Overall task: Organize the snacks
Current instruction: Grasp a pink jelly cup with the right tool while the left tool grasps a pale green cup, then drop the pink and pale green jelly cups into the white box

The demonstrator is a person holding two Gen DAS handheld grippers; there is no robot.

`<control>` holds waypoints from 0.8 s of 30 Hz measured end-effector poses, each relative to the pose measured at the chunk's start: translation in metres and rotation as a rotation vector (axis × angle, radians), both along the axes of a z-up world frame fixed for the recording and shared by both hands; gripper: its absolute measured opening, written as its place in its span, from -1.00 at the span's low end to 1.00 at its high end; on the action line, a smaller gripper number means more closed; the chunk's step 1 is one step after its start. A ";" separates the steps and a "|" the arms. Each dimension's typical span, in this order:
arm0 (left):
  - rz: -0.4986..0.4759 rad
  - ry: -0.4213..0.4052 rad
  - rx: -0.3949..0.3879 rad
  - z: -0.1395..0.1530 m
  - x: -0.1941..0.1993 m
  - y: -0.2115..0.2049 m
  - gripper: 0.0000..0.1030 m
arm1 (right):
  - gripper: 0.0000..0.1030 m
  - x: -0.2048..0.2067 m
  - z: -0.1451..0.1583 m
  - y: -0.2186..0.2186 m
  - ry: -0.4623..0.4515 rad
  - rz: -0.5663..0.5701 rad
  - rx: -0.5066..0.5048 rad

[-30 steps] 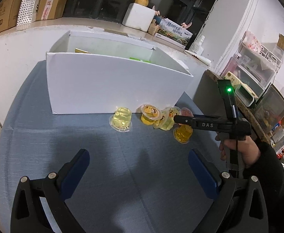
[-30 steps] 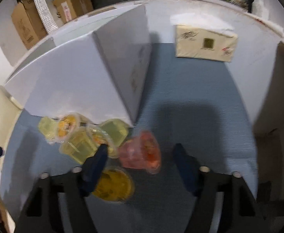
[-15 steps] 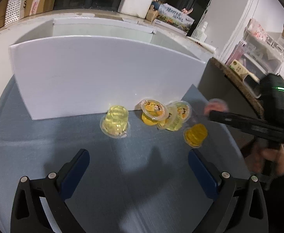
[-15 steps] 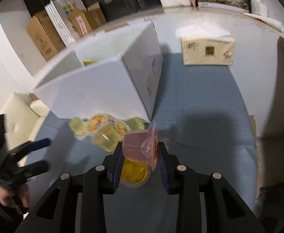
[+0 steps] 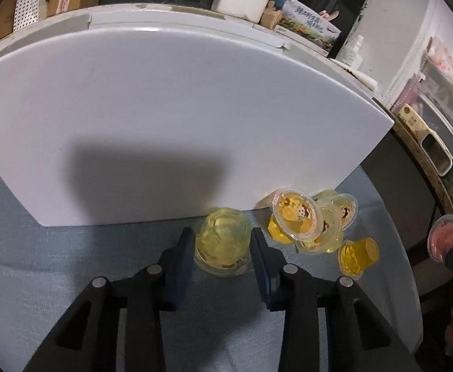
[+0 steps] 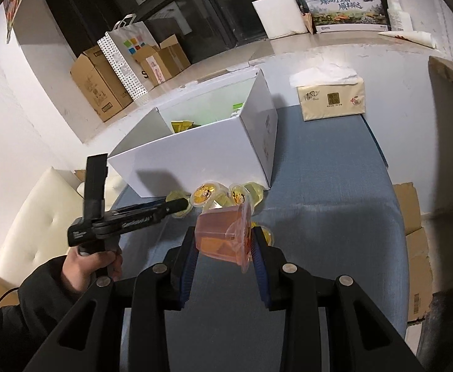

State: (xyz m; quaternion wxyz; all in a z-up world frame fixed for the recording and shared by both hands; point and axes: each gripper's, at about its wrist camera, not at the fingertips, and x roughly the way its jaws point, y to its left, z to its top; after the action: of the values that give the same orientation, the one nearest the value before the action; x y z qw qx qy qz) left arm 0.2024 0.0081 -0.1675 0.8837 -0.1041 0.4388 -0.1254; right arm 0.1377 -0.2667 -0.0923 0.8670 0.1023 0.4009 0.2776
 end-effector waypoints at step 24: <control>-0.006 -0.293 -0.047 0.122 -0.078 0.039 -0.28 | -0.30 0.025 0.034 0.056 -0.075 0.121 0.045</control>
State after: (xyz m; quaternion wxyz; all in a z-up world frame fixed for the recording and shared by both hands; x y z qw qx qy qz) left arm 0.1244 0.0467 -0.0458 0.9353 -0.1041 0.3021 -0.1520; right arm 0.1623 -0.2107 -0.0581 0.8606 0.0866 0.3671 0.3422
